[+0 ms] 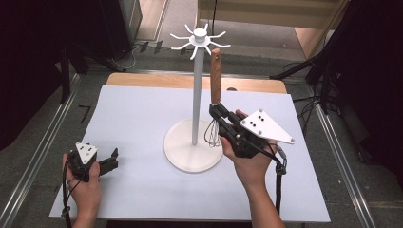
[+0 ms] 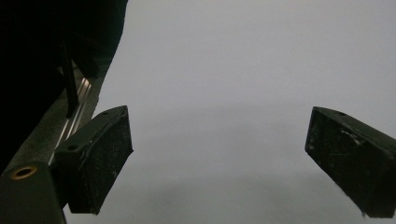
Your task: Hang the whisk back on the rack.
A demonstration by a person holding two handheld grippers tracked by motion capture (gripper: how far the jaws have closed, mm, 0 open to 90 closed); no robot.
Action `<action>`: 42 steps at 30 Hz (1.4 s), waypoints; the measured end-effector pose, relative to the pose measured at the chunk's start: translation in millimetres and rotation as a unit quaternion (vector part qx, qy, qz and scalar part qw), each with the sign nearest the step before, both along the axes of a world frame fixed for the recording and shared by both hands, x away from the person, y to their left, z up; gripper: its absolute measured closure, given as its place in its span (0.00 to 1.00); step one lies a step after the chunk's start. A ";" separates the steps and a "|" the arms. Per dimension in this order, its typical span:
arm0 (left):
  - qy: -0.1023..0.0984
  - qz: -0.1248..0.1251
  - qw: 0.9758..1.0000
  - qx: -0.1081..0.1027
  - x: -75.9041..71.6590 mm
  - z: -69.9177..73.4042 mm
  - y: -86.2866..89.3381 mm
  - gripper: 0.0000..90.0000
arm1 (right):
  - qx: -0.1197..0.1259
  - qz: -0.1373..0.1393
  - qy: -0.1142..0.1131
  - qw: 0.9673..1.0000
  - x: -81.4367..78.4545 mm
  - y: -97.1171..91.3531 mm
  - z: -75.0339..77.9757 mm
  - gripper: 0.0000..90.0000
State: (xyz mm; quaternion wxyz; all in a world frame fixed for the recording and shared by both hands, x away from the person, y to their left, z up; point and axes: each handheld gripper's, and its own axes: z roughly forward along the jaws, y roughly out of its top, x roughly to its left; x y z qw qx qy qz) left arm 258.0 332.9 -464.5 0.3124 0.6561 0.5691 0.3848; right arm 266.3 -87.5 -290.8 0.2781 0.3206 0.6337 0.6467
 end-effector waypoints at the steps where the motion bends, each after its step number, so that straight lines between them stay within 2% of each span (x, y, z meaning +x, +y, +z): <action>1: 0.000 0.000 1.000 0.000 0.0 0.0 0.0 0.09 | 0.001 0.001 0.002 1.000 0.3 0.6 -0.2 0.92; 24: 0.001 0.001 1.000 0.000 0.3 0.0 -0.1 0.09 | -0.010 -0.013 0.004 1.000 8.7 9.0 -5.3 0.92; 31: 0.001 0.001 1.000 0.000 0.3 -0.1 -0.1 0.09 | -0.010 -0.016 0.002 1.000 9.0 9.6 -5.8 0.91; 33: 0.001 0.001 1.000 -0.001 0.4 -0.1 -0.1 0.09 | -0.006 -0.016 0.007 1.000 8.4 8.9 -5.3 0.90; 39: 0.001 0.001 1.000 -0.001 0.3 -0.1 -0.1 0.09 | 0.009 0.002 0.011 1.000 6.6 2.9 -3.1 0.76; 42: 0.001 0.001 1.000 -0.001 0.4 -0.1 -0.1 0.09 | 0.003 0.002 0.019 1.000 4.3 1.8 -3.2 0.60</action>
